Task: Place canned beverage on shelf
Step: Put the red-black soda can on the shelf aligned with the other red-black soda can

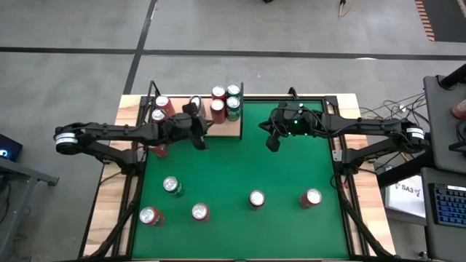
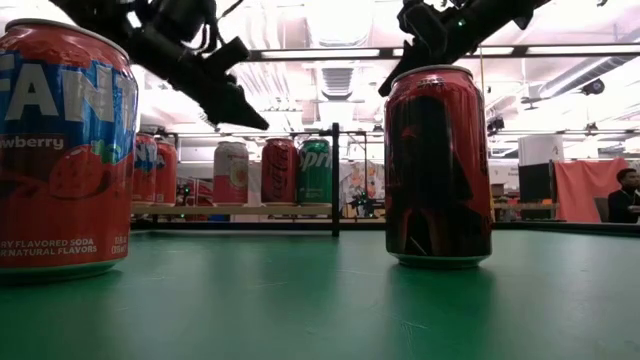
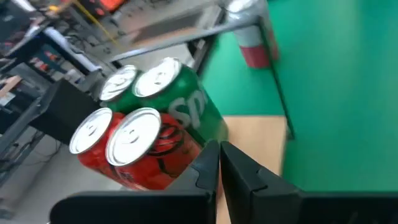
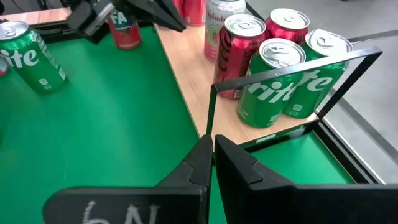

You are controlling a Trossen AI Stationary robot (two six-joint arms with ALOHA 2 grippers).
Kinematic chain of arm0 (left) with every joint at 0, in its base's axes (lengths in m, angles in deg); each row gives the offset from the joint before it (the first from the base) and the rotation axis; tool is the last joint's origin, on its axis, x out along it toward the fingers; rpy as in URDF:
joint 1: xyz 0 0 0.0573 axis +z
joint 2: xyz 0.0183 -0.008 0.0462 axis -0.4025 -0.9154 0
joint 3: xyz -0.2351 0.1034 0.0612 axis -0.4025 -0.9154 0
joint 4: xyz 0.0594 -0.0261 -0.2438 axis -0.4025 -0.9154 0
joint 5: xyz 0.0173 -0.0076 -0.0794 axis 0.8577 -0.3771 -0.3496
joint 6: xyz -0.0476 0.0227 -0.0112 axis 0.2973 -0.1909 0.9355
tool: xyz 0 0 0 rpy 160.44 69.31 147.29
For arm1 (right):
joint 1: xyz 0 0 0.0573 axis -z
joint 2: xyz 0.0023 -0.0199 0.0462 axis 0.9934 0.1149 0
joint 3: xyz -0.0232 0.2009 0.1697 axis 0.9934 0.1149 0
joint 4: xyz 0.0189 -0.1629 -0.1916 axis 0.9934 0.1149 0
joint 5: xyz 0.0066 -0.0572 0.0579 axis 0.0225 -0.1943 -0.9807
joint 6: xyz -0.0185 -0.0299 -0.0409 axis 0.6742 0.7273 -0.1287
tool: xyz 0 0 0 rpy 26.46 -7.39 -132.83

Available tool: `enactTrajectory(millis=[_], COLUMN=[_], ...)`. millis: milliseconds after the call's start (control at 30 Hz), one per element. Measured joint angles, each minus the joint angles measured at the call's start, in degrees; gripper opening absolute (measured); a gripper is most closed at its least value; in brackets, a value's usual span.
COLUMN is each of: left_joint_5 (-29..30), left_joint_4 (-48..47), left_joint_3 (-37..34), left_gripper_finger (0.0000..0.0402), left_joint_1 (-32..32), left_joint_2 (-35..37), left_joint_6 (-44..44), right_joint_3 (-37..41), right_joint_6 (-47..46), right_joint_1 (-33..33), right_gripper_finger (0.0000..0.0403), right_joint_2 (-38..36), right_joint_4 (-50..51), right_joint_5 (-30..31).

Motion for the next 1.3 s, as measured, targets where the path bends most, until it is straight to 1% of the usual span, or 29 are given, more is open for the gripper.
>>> enactTrajectory(millis=[67,133,200,333,500,633,833,1033,1300], left_joint_5=[-0.79,-2.62,-4.42,-4.65,-3.41,-0.25,1.43,5.47,5.67], left_joint_4=[4.15,6.23,6.51,6.55,9.22,9.82,10.51,10.12,10.19], left_joint_3=[-1.67,-2.12,-2.15,-1.97,-1.92,-1.25,0.53,1.91,2.54], left_gripper_finger=[0.0000,0.0000,0.0000,0.0000,0.0000,0.0000,0.0000,0.0000,0.0000], left_joint_1=[0.86,1.08,0.99,1.05,1.19,1.19,1.67,1.96,2.35], left_joint_2=[-0.65,-1.28,-1.77,-3.74,-6.91,-8.66,-11.84,-14.20,-15.09], left_joint_6=[0.87,1.35,1.49,3.41,5.00,6.38,6.20,4.96,4.40], right_joint_3=[0.00,0.00,0.00,0.00,0.00,0.00,0.00,0.00,0.00], right_joint_6=[0.02,-0.02,-0.04,-0.08,-0.03,0.02,0.03,0.01,0.46], right_joint_1=[0.00,0.00,0.00,0.00,0.00,0.00,0.00,0.00,0.00], right_gripper_finger=[0.0011,0.0011,0.0011,0.0011,0.0011,0.0011,0.0011,0.0011,0.0011], right_joint_2=[0.00,0.00,0.00,0.00,0.02,0.04,0.04,0.07,0.07], right_joint_4=[-0.02,-0.02,-0.16,-0.16,-0.11,0.02,0.08,0.14,0.06], right_joint_5=[0.00,0.00,0.02,0.02,0.02,0.02,0.04,0.04,0.04])
